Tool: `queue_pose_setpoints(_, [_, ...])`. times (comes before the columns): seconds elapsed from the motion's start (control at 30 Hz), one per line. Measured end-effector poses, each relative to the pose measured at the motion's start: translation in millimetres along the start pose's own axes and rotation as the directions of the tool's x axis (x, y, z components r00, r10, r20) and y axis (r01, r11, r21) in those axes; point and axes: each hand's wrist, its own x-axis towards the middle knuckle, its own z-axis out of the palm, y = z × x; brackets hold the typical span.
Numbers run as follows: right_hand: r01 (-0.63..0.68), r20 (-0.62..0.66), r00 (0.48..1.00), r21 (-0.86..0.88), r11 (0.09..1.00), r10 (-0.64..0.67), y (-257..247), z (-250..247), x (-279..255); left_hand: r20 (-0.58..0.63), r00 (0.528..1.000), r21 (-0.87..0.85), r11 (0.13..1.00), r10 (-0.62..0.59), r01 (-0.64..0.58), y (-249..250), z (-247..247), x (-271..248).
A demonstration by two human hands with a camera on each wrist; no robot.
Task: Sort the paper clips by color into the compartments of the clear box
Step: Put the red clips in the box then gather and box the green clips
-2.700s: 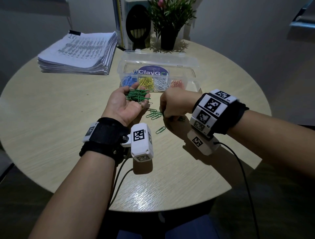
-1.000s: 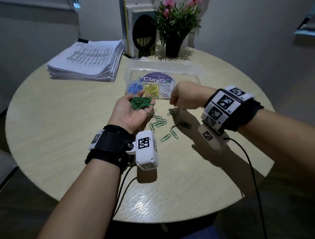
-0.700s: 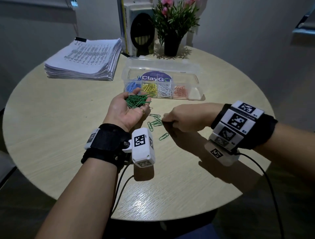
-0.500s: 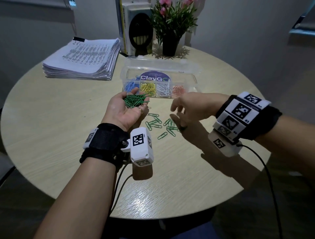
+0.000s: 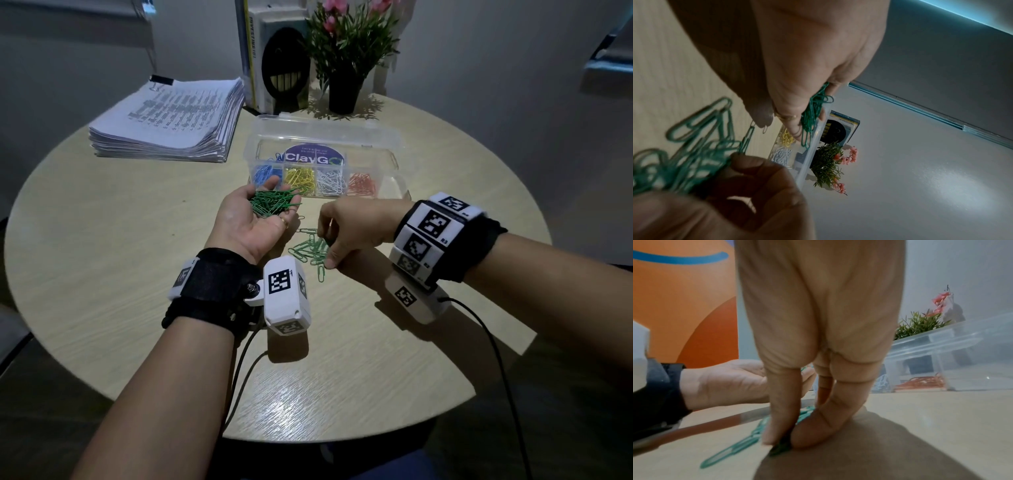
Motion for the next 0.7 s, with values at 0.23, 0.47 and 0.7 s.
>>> queue_pose_setpoints(0.23, [0.04, -0.074, 0.996, -0.046, 0.998, -0.044, -15, 1, 7, 0.018, 1.0, -0.046, 0.999, 0.002, -0.001, 4, -2, 1])
queue_pose_setpoints(0.47, [0.1, -0.169, 0.979, -0.078, 0.992, -0.112, -27, 10, 15, -0.011, 0.999, -0.064, 0.997, 0.035, -0.035, 12, -5, 2])
queue_pose_setpoints(0.7, [0.036, -0.158, 0.986, -0.044, 0.998, -0.042, -23, 1, 12, -0.035, 0.999, -0.048, 0.998, 0.031, -0.033, 12, -5, 0])
